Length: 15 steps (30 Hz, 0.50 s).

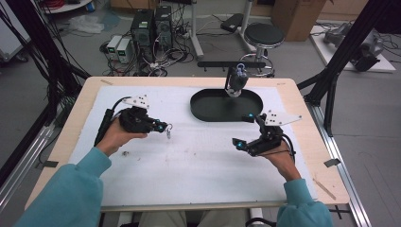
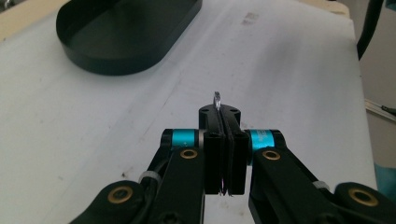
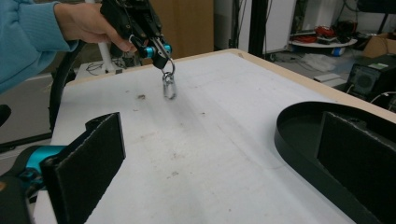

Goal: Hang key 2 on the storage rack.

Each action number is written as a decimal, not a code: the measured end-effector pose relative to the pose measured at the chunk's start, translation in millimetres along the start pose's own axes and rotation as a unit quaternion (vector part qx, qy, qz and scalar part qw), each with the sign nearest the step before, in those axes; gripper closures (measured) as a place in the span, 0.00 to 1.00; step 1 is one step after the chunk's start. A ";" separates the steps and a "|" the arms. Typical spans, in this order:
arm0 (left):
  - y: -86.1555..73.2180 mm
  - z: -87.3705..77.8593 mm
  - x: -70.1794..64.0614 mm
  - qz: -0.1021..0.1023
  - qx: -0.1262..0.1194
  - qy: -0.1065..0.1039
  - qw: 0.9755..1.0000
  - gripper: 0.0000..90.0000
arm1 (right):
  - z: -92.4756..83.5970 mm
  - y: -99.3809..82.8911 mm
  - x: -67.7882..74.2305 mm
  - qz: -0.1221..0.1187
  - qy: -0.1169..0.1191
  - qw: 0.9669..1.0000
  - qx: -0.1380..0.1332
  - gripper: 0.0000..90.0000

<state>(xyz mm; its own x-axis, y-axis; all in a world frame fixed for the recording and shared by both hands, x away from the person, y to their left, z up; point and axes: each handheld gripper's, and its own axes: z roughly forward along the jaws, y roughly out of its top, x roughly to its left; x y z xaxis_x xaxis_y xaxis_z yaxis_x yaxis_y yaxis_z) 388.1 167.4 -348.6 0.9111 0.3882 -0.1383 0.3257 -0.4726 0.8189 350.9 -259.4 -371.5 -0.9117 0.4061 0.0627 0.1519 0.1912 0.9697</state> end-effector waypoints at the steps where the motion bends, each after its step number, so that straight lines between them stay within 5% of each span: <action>1: 2.0 0.2 -1.0 0.000 -0.004 -0.003 1.000 0.98 | 1.5 2.5 0.3 -0.001 0.003 1.000 0.001 0.01; 15: 12.5 6.0 -6.2 0.019 -0.088 -0.041 0.995 0.98 | 20.2 26.8 -3.3 -0.017 0.025 1.000 0.007 0.01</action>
<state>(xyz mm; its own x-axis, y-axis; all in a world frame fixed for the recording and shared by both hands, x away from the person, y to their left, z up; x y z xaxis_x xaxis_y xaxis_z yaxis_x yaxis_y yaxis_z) 388.0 154.3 -340.8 0.9416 0.3042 -0.1443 0.2481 -0.3371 0.9082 365.7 -237.6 -350.6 -0.9344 0.3536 0.0424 0.1256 0.2160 0.9683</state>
